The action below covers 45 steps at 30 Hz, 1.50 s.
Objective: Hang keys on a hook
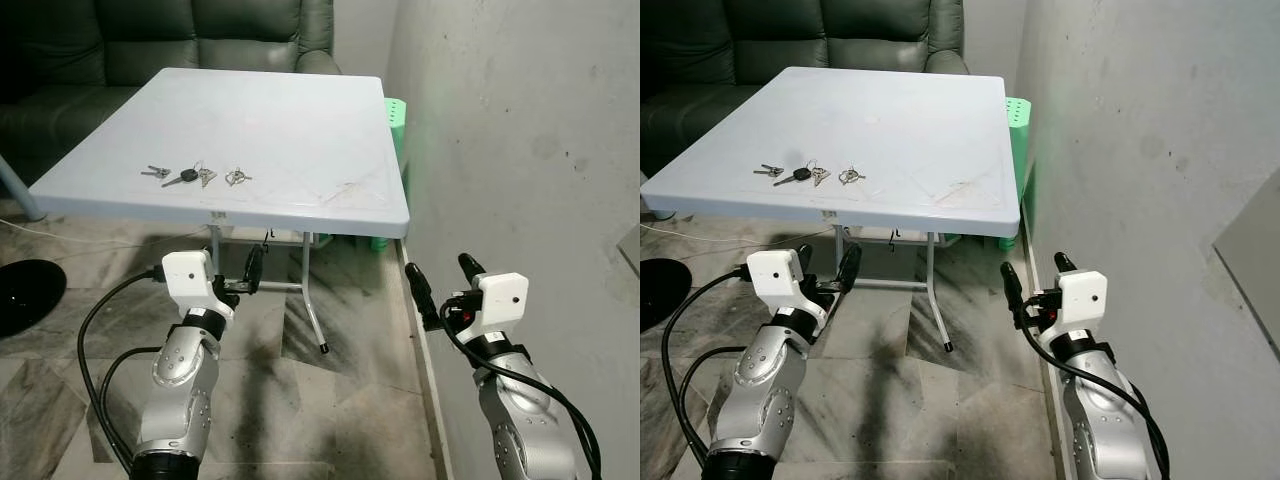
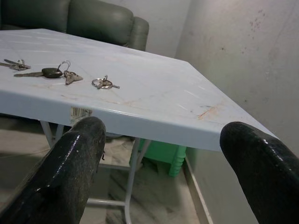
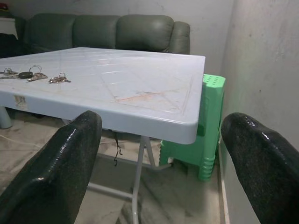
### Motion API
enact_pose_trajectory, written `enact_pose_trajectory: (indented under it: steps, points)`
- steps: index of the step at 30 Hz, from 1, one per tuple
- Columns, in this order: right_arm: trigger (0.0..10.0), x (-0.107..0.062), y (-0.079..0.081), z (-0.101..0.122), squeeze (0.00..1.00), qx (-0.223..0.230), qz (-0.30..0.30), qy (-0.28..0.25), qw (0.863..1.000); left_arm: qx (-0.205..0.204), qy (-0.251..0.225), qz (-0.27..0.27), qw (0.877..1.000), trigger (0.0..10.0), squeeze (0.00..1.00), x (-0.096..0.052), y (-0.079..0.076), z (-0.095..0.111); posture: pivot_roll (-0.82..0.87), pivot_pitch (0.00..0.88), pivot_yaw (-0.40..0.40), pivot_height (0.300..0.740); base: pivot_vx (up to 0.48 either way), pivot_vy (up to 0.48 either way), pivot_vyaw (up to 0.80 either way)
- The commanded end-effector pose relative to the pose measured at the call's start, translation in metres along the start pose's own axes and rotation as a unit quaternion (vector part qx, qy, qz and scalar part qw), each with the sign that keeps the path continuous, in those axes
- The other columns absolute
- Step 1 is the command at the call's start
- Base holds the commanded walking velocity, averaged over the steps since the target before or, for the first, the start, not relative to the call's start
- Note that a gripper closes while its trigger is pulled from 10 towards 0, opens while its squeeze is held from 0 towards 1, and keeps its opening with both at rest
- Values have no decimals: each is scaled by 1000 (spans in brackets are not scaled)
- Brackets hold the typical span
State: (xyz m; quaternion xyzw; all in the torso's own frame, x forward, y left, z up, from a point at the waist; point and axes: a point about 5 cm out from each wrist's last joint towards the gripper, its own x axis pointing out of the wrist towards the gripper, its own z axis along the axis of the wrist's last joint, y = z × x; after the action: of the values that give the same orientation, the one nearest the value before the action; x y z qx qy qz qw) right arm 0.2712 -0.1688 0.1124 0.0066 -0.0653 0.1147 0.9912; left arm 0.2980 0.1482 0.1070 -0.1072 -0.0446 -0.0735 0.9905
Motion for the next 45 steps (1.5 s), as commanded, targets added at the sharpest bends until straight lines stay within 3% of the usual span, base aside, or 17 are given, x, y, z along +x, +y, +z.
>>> enact_pose_trajectory:
  steps: [1, 2, 3, 45]
  points:
    - [10000, 1, -2, 4, 1000, -12, -10, -2, 1000, 2, -3, 0, 1000, 10000, 0, 1, 0, 3, -16, 23, -36, 740, 0, 0, 0]
    - [10000, 1, -2, 4, 1000, -12, -10, -2, 1000, 2, -3, 0, 1000, 10000, 0, 1, 0, 3, -16, 23, -36, 740, 0, 0, 0]
    - [10000, 1, -2, 4, 0, -16, -10, 0, 1000, 1, -2, -1, 1000, 10000, 0, 1, 0, 3, -15, 25, -34, 740, 0, 0, 0]
    - [10000, -2, -3, 4, 0, -19, -16, 6, 1000, -5, 4, -2, 1000, 10000, 0, 1, -3, 2, -22, 30, -37, 740, 0, 431, 0]
